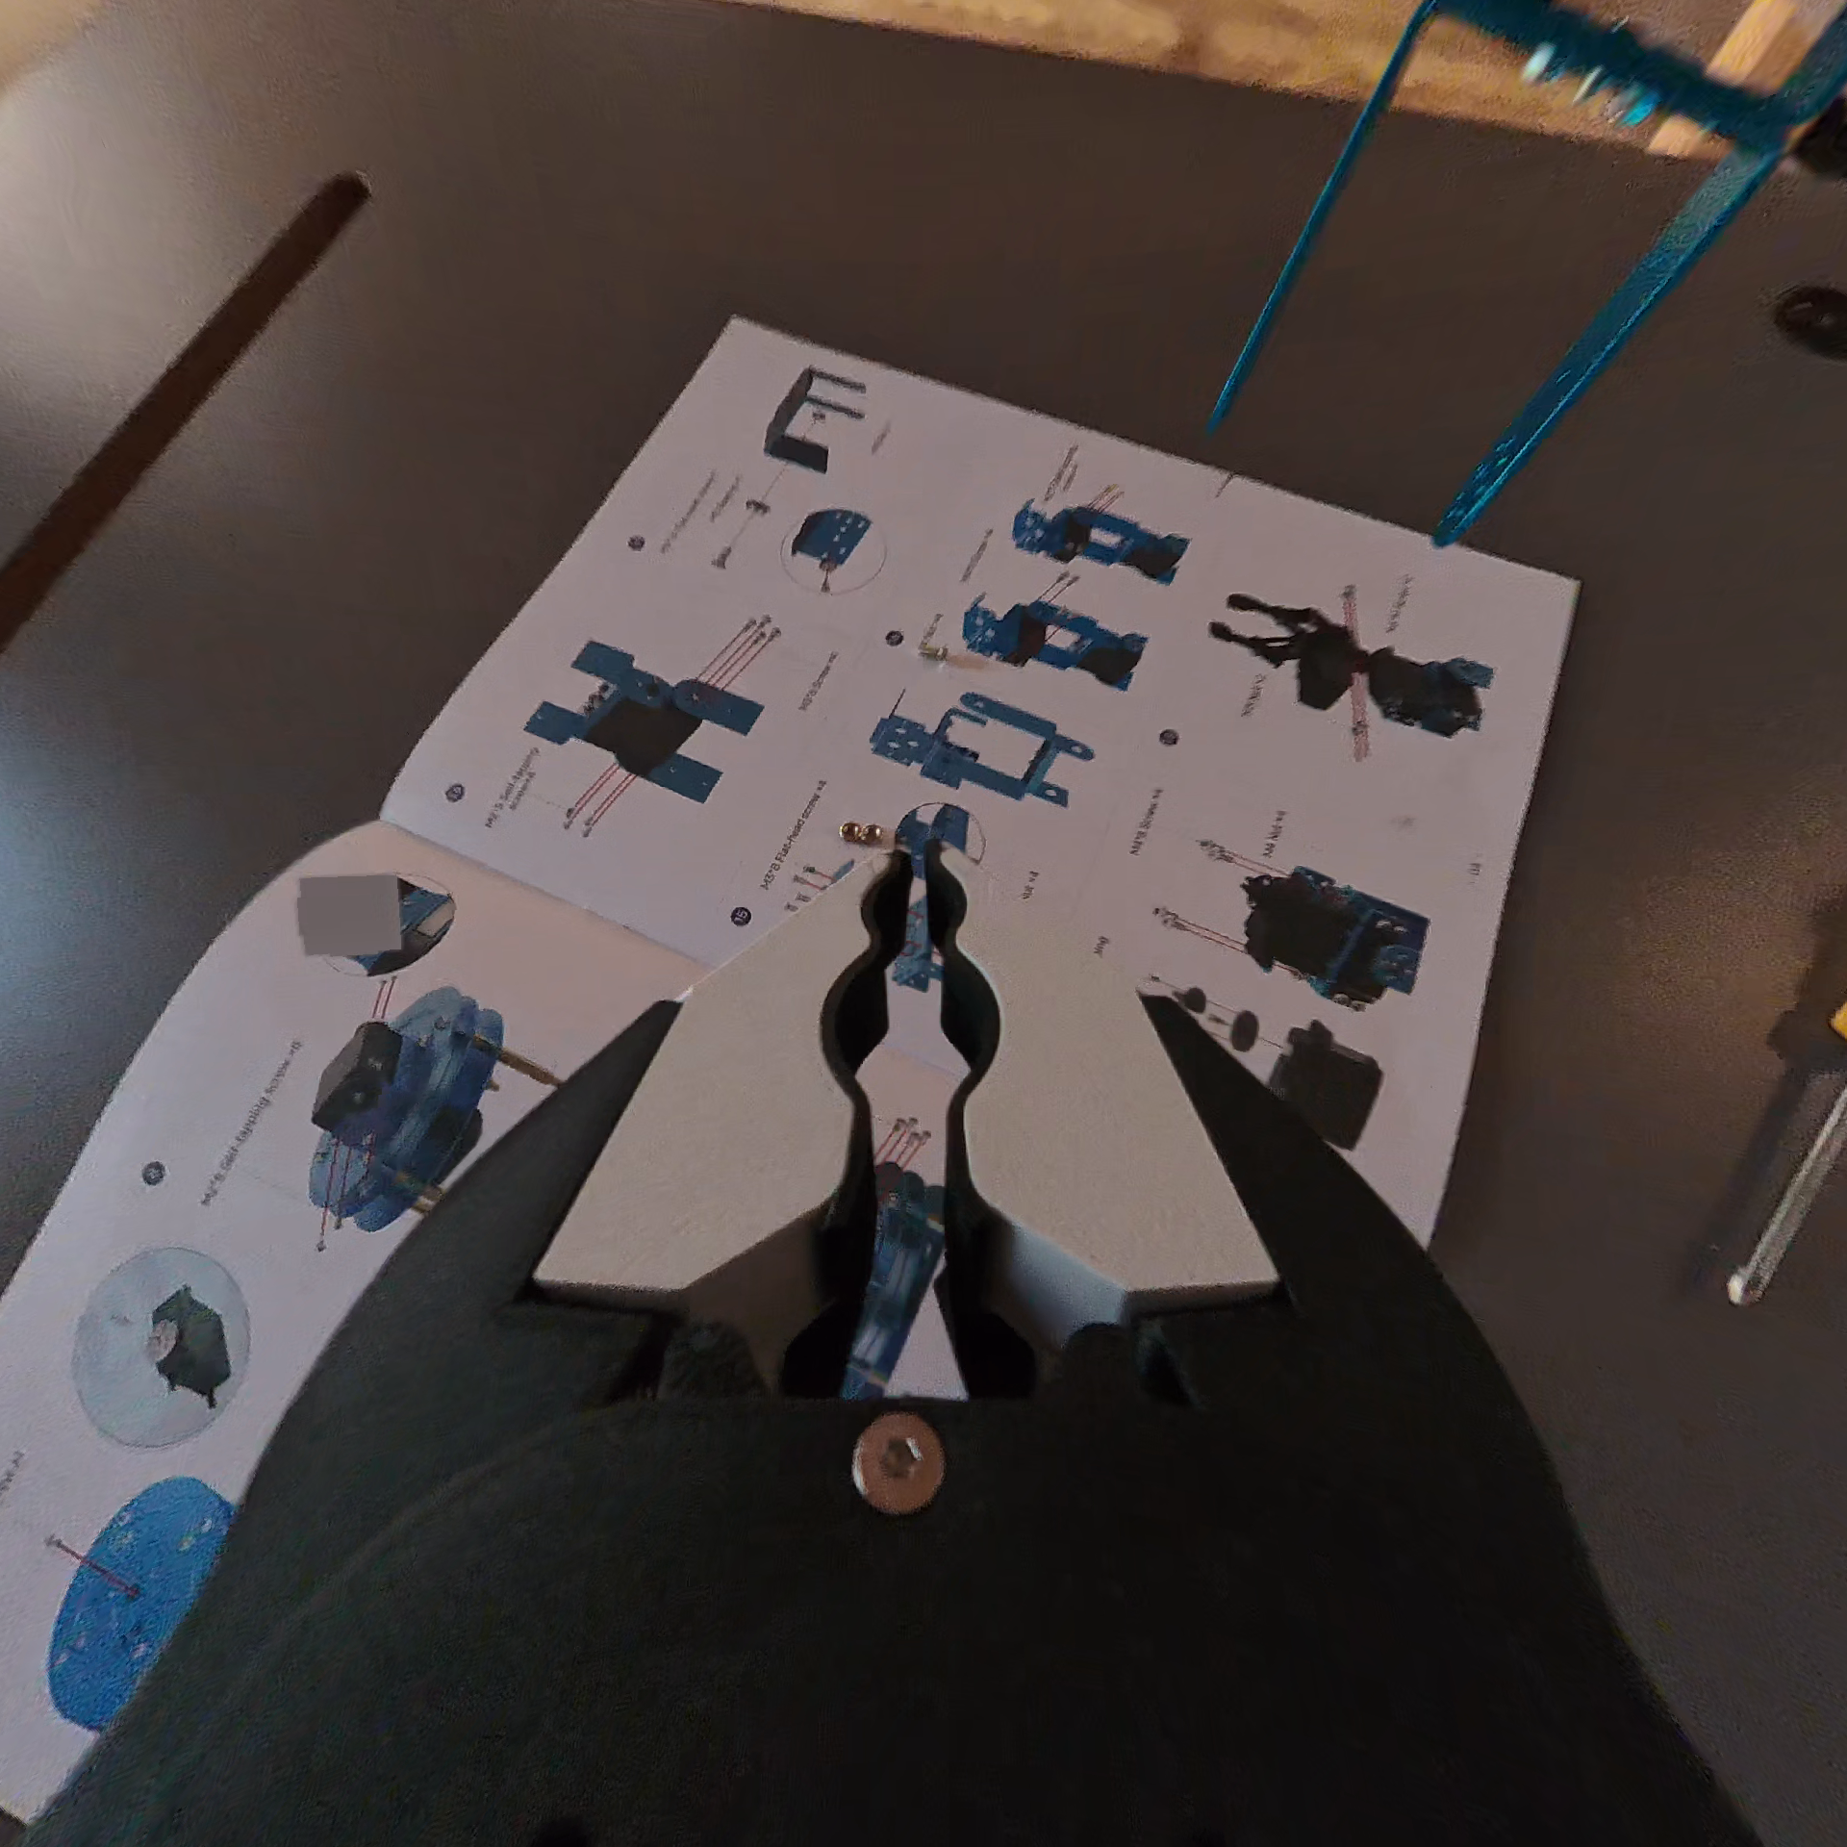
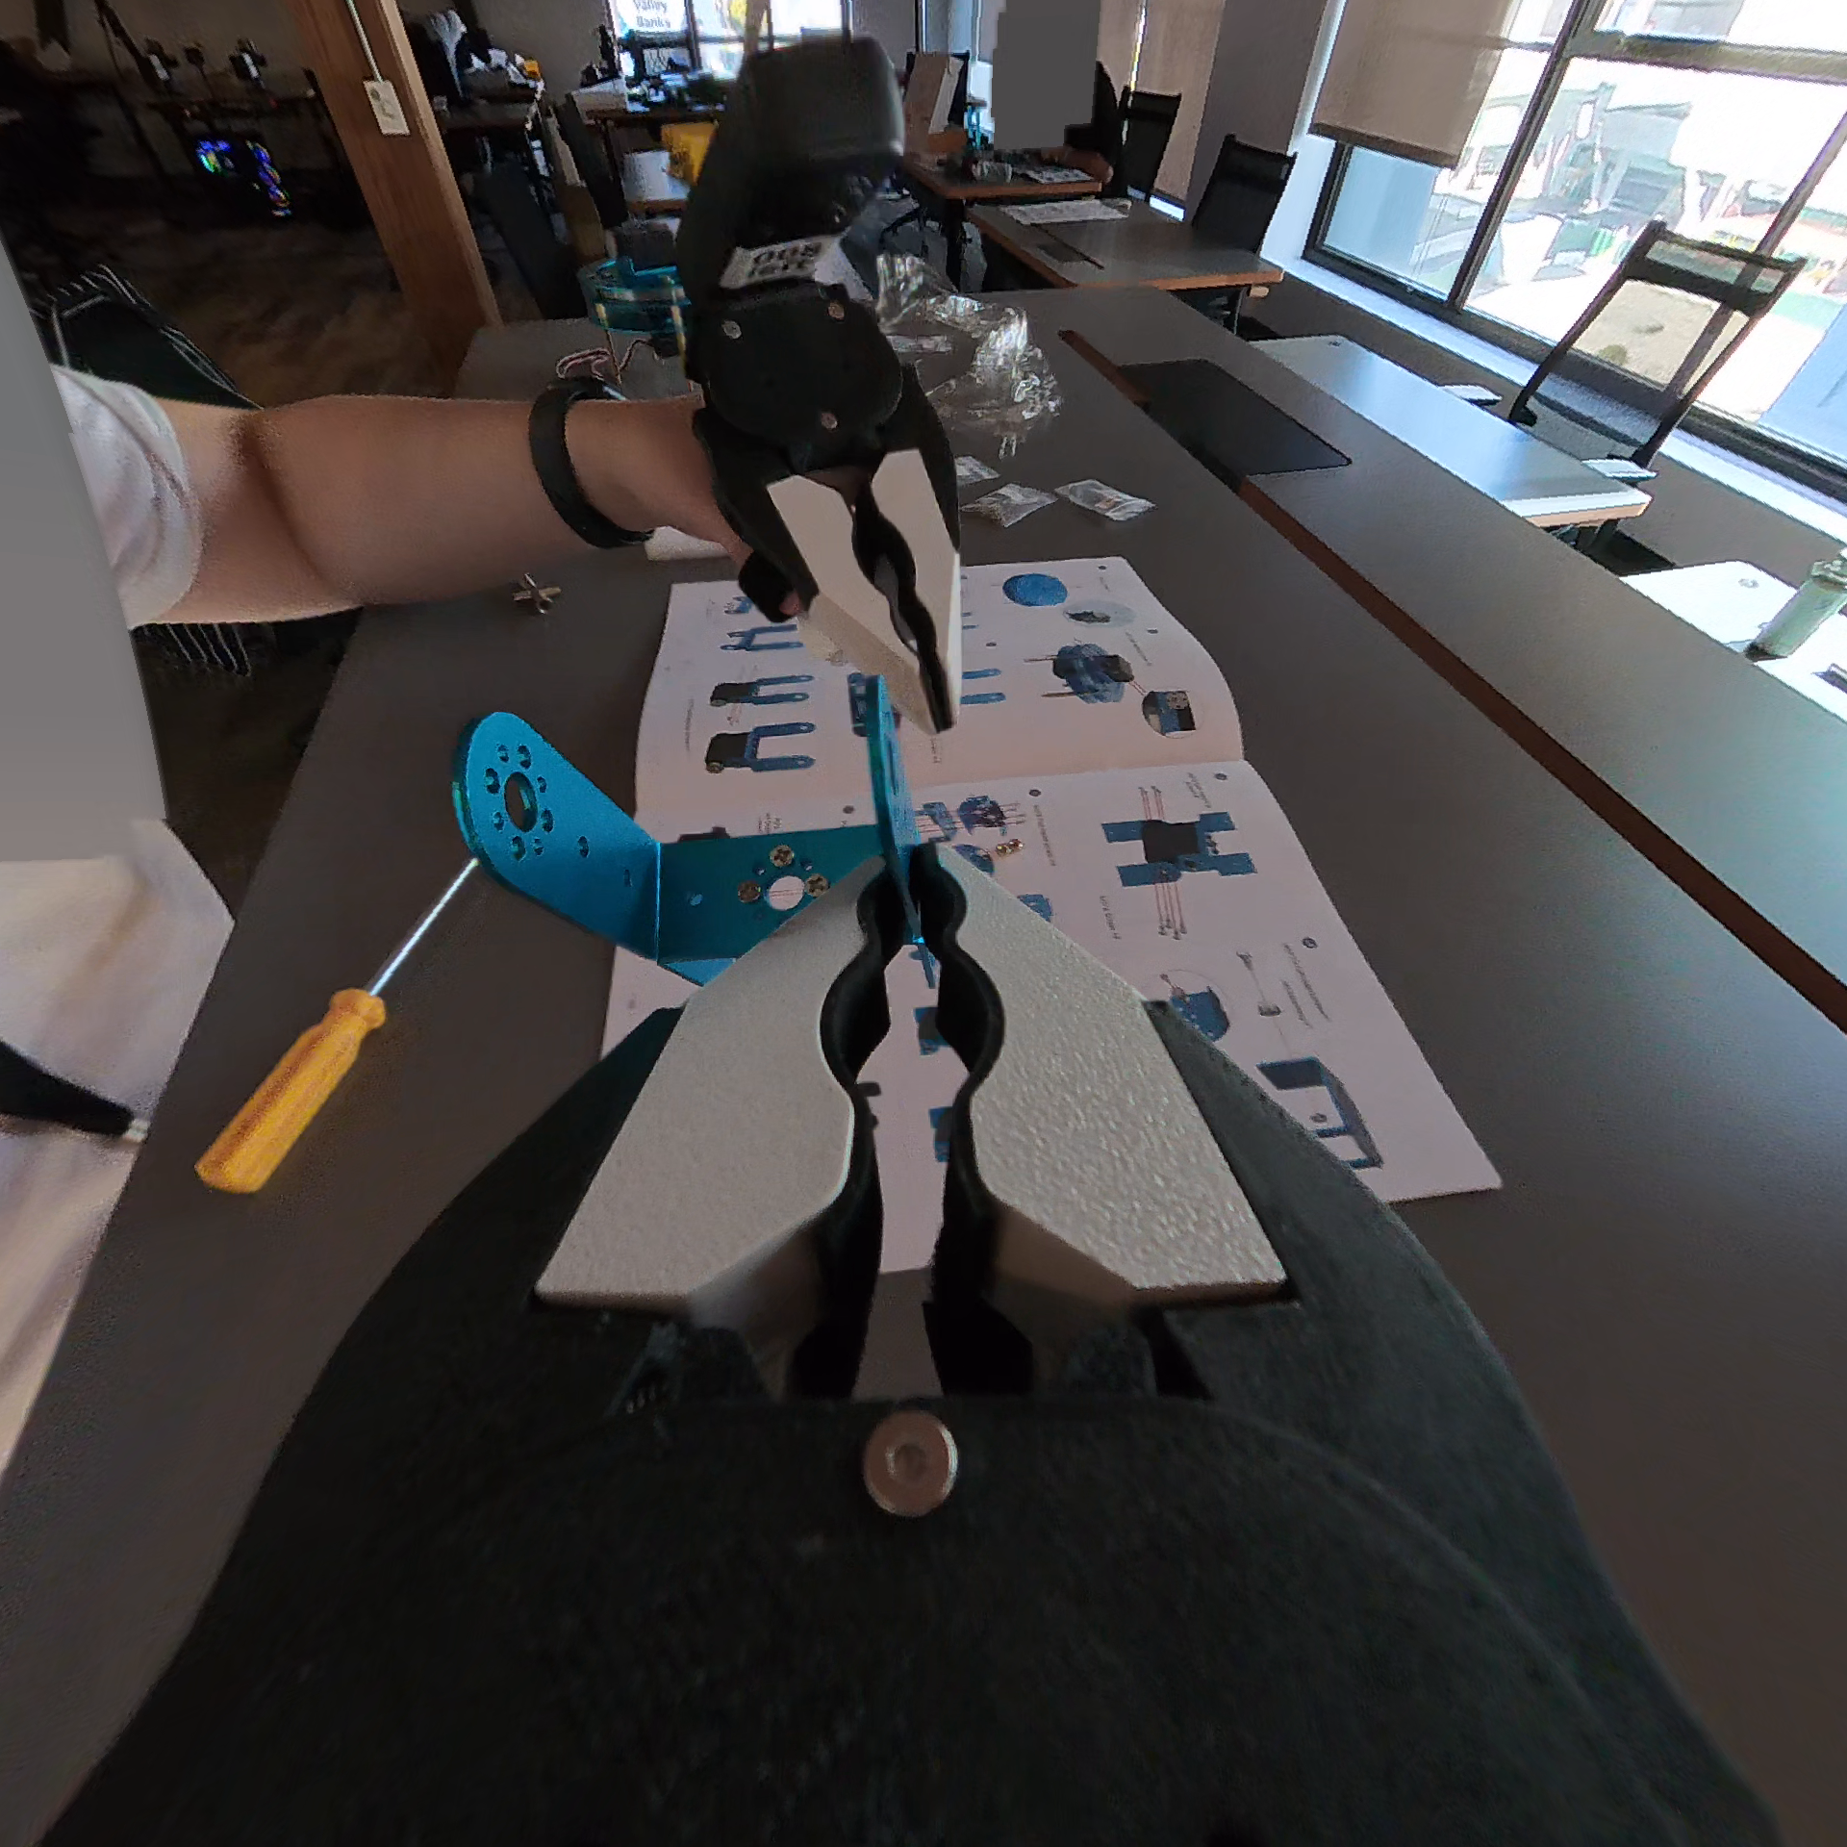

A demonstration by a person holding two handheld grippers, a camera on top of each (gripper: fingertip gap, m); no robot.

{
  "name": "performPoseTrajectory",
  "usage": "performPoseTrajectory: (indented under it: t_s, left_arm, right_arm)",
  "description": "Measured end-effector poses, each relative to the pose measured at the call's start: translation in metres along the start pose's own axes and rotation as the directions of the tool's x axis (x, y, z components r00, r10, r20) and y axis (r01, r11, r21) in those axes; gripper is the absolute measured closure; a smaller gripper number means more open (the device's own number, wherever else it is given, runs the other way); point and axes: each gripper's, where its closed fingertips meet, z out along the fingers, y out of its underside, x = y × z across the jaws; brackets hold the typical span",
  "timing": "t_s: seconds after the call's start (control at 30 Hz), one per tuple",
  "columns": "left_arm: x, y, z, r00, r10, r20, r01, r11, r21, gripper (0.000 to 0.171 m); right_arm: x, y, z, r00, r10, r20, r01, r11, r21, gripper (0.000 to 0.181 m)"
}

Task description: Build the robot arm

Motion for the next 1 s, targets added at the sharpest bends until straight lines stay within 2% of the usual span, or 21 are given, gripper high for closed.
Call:
performPoseTrajectory:
  t_s: [0.07, 0.1, 0.17, 0.23, 0.33, 0.43, 0.5, 0.57, 0.63, 0.73, 0.9, 1.0]
  left_arm:
    - [-0.009, 0.007, 0.016, 0.997, -0.067, 0.032, 0.069, 0.995, -0.07, 0.169]
    - [-0.008, 0.006, 0.021, 0.992, -0.118, 0.032, 0.12, 0.991, -0.066, 0.167]
    - [0.014, 0.0, 0.025, 0.976, -0.213, -0.044, 0.212, 0.977, -0.022, 0.168]
    - [0.038, -0.006, 0.022, 0.968, -0.235, -0.088, 0.236, 0.972, 0.003, 0.163]
    - [0.067, -0.025, 0.007, 0.975, -0.175, -0.138, 0.191, 0.975, 0.111, 0.15]
    - [0.095, -0.044, -0.007, 0.96, -0.088, -0.267, 0.145, 0.968, 0.202, 0.141]
    - [0.118, -0.047, -0.012, 0.906, -0.049, -0.421, 0.147, 0.968, 0.203, 0.131]
    - [0.135, -0.049, -0.018, 0.813, -0.06, -0.579, 0.207, 0.959, 0.191, 0.12]
    - [0.145, -0.057, -0.03, 0.683, -0.084, -0.725, 0.311, 0.932, 0.185, 0.124]
    - [0.149, -0.064, -0.049, 0.524, -0.08, -0.848, 0.414, 0.894, 0.171, 0.135]
    - [0.157, -0.046, -0.053, 0.489, -0.073, -0.869, 0.386, 0.912, 0.14, 0.132]
    - [0.157, -0.049, -0.055, 0.452, -0.093, -0.887, 0.43, 0.894, 0.126, 0.144]
  right_arm:
    - [0.011, 0.006, -0.006, 1.0, -0.013, -0.021, 0.014, 0.999, 0.033, 0.18]
    - [0.014, 0.008, -0.009, 0.999, -0.014, -0.031, 0.017, 0.997, 0.074, 0.18]
    - [0.01, 0.017, -0.009, 1.0, 0.014, 0.006, -0.015, 0.993, 0.113, 0.18]
    - [-0.003, 0.026, -0.005, 0.997, -0.001, 0.077, -0.009, 0.992, 0.129, 0.18]
    - [-0.028, 0.034, 0.008, 0.968, 0.023, 0.251, -0.054, 0.991, 0.12, 0.181]
    - [-0.058, 0.028, 0.016, 0.871, 0.05, 0.489, -0.114, 0.988, 0.103, 0.18]
    - [-0.073, 0.024, 0.021, 0.798, 0.04, 0.602, -0.105, 0.992, 0.074, 0.18]
    - [-0.091, 0.017, 0.025, 0.704, 0.041, 0.709, -0.095, 0.995, 0.036, 0.18]
    - [-0.103, 0.007, 0.035, 0.648, 0.022, 0.762, -0.076, 0.996, 0.036, 0.18]
    - [-0.118, -0.001, 0.046, 0.561, 0.007, 0.828, -0.028, 1.0, 0.01, 0.181]
    - [-0.122, -0.024, 0.065, 0.556, -0.077, 0.828, -0.063, 0.989, 0.134, 0.18]
    - [-0.123, -0.027, 0.066, 0.542, -0.125, 0.831, -0.075, 0.978, 0.196, 0.18]
